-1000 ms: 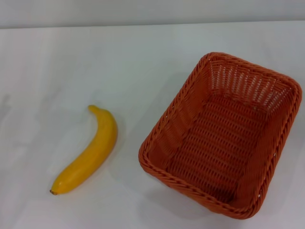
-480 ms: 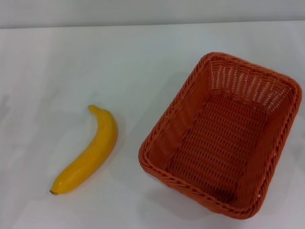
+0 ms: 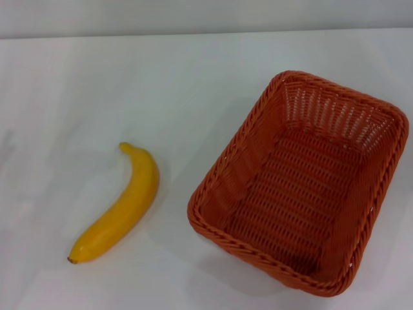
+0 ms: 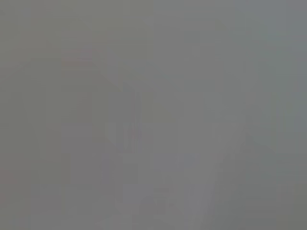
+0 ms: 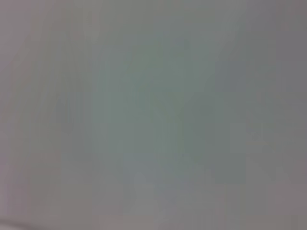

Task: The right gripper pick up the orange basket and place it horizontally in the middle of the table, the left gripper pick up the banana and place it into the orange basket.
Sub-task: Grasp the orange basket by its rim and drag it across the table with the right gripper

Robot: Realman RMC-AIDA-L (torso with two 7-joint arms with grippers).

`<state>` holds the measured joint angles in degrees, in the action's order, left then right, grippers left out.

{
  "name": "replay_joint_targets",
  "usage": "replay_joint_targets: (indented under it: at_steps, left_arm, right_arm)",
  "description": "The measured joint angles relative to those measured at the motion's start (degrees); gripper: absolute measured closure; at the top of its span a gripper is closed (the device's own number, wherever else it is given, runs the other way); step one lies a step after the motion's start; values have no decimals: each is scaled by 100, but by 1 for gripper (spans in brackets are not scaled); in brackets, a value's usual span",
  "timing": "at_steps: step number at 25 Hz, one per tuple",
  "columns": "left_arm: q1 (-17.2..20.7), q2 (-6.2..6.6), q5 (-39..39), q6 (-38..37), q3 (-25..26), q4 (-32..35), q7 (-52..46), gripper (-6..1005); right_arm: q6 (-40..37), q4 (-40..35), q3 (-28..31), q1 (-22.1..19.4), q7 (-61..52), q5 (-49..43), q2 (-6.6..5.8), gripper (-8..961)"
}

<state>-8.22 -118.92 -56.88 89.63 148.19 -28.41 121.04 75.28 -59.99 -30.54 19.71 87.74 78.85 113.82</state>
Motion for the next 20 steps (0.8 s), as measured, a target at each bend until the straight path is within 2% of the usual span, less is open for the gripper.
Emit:
replay_joint_targets:
  at_steps: [6, 11, 15, 19, 20]
  left_arm:
    - [121, -6, -43, -10, 30, -98, -60, 113]
    - [135, -7, -44, -20, 35, -98, -63, 114]
    - [126, -4, -45, -26, 34, -98, -48, 114]
    - [102, -2, -103, -90, 28, -97, -45, 114]
    - [103, -2, -119, -97, 25, -96, -43, 114]
  right_arm:
    - [609, -951, -271, 635, -1349, -1507, -125, 105]
    - [1100, -1678, -1164, 1204, -2546, -2629, -337, 106]
    - [1541, -1727, -1696, 1839, -3205, -3367, -467, 107]
    - [2081, -1429, -1911, 2615, -3581, -4023, -455, 108]
    - [2081, -1429, -1911, 2615, -3581, -4023, -455, 108]
